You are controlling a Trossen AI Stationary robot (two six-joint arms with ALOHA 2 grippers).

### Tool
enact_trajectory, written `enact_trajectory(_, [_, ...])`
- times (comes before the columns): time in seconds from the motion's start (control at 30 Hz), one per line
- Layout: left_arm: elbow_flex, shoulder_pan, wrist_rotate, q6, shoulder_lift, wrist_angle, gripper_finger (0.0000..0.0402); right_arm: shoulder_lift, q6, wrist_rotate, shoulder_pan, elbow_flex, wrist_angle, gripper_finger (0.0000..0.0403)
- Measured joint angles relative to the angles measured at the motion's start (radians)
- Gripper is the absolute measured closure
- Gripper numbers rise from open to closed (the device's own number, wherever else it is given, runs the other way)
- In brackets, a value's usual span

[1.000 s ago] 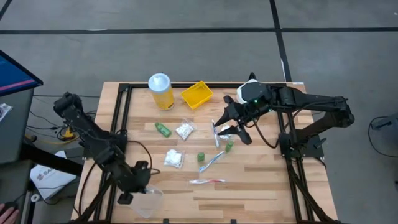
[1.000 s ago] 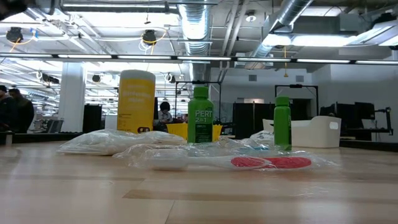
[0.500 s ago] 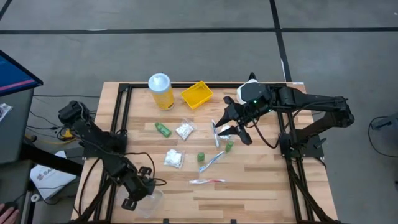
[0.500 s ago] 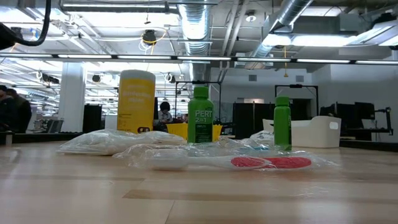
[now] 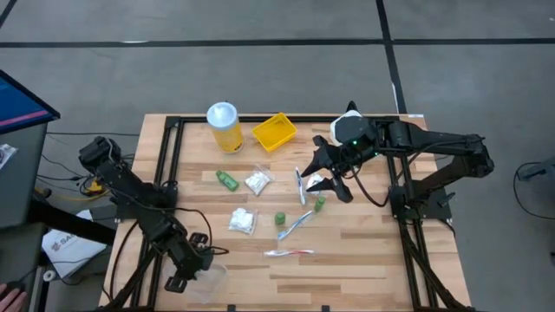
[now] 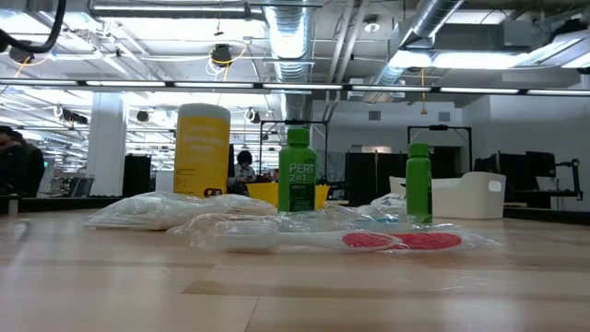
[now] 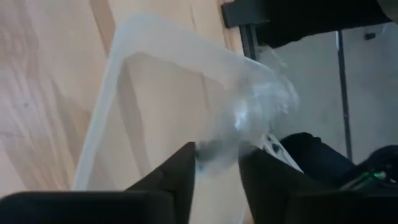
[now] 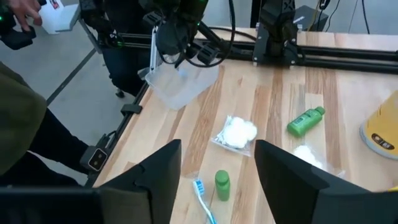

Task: Pick & Place Travel size toiletries
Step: Put the light blue toothbrush into the transparent bin, then put the orange toothbrush into the transparent bin

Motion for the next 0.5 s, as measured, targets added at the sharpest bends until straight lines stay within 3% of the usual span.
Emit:
enact_trajectory(0.27, [0.000, 0.001, 0.005, -0.002, 0.000, 0.000, 0.0197, 0.000, 0.027, -0.001, 0.000, 0.000, -0.048, 0.0196])
enact_trajectory(0.43, [0.002, 0.051, -0.007, -0.071, -0.043, 0.024, 0.0190, 0.000, 0.090, -0.001, 0.003, 0.000, -0.195, 0.0202])
enact_trajectory(0.5, [0.002, 0.091, -0.061, -0.068, -0.085, 0.052, 0.0194, 0.000, 0.127, -0.001, 0.005, 0.000, -0.273, 0.0205])
